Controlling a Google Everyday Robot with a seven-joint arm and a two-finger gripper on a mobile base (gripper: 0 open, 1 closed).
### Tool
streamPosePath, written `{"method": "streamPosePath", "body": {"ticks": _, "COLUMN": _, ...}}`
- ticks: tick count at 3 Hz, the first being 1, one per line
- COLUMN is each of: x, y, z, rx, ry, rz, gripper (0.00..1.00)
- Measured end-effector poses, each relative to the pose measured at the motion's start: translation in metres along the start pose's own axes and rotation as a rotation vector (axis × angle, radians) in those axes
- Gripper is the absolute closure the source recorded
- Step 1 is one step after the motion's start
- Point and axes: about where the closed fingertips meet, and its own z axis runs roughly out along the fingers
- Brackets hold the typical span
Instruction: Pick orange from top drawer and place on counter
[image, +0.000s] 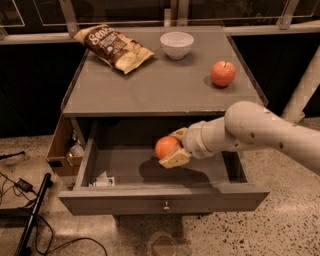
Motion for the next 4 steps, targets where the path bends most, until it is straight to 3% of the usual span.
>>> {"method": "streamPosePath", "body": {"ticks": 1, "x": -0.001, "y": 0.015, "z": -0.003, "rx": -0.068, "ry": 0.011, "rz": -0.004, "gripper": 1.0}}
{"method": "streamPosePath", "body": {"ticks": 2, "x": -0.004, "y": 0.016, "z": -0.004, "rx": -0.072, "ry": 0.013, "rz": -0.001, "gripper": 1.0}}
{"method": "streamPosePath", "body": {"ticks": 3, "x": -0.032, "y": 0.013, "z": -0.032, "rx": -0.054, "ry": 0.014, "rz": -0.008, "gripper": 1.0}}
{"method": "streamPosePath", "body": {"ticks": 4, "x": -0.086, "y": -0.005, "z": -0.081, "rx": -0.004, "ry": 0.013, "rz": -0.063, "gripper": 1.0}}
